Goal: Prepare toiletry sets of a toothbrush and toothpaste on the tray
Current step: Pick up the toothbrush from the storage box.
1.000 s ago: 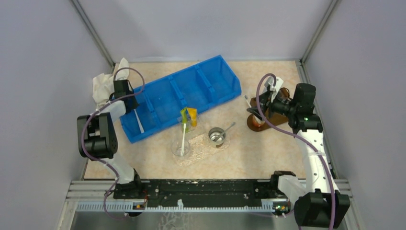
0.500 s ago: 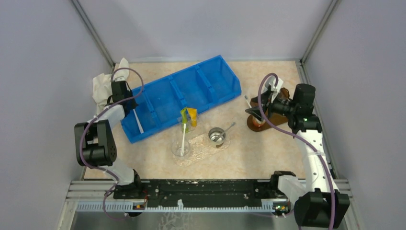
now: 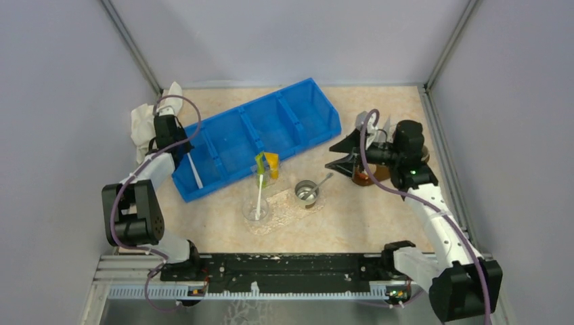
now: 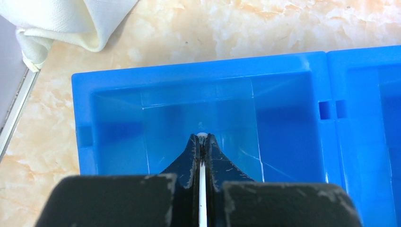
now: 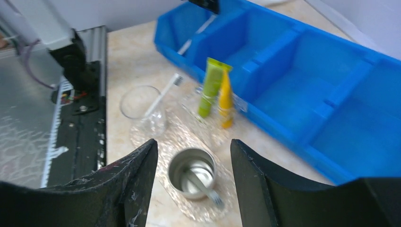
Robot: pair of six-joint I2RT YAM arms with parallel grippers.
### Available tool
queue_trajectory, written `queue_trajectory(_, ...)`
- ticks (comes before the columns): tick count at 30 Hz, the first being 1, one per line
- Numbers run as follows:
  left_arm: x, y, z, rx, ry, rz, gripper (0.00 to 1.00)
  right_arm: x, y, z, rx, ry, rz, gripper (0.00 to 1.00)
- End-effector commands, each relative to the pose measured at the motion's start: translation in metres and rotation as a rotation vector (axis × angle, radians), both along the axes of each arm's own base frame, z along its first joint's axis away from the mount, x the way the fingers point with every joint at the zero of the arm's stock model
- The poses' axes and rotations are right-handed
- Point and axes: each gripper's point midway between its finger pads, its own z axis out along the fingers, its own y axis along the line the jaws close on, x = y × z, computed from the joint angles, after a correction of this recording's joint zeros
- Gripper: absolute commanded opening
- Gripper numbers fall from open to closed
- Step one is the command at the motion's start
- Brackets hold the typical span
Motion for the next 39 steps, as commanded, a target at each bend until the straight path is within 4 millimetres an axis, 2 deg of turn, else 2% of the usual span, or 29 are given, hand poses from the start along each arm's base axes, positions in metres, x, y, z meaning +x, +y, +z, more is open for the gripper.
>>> queue_trajectory(1,0.003,-0.004,0.013,0.003,-0.050,-0.024,0.00,-0.015,0.050,0.035,0.067,-0.088,0.179,0.58)
queue_trajectory(7,0.000,-0.003,0.038,0.024,-0.127,-0.030,0.00,-0.015,0.113,0.051,0.102,-0.111,0.319,0.58)
queue_trajectory(9,0.000,-0.005,0.046,0.023,-0.158,-0.036,0.00,-0.014,0.140,0.051,0.111,-0.110,0.360,0.58)
queue_trajectory(16,0.002,-0.013,0.067,0.002,-0.233,-0.074,0.00,0.013,0.215,0.062,0.193,0.029,0.444,0.58)
queue_trajectory(18,0.002,-0.016,0.072,-0.007,-0.252,-0.084,0.00,0.025,0.235,0.052,0.189,0.069,0.450,0.58)
queue_trajectory(19,0.003,-0.017,0.075,-0.012,-0.262,-0.092,0.00,0.031,0.247,0.040,0.177,0.104,0.451,0.58)
queue_trajectory(24,0.003,-0.022,0.081,-0.029,-0.298,-0.110,0.00,0.047,0.292,0.012,0.146,0.195,0.452,0.58)
queue_trajectory(30,0.006,-0.027,0.082,-0.044,-0.322,-0.137,0.00,0.060,0.338,-0.006,0.139,0.253,0.471,0.58)
queue_trajectory(35,0.017,-0.029,0.084,-0.056,-0.365,-0.155,0.00,0.075,0.366,-0.016,0.130,0.239,0.462,0.58)
queue_trajectory(39,0.031,-0.031,0.090,-0.065,-0.393,-0.176,0.00,0.087,0.377,-0.018,0.138,0.221,0.453,0.58)
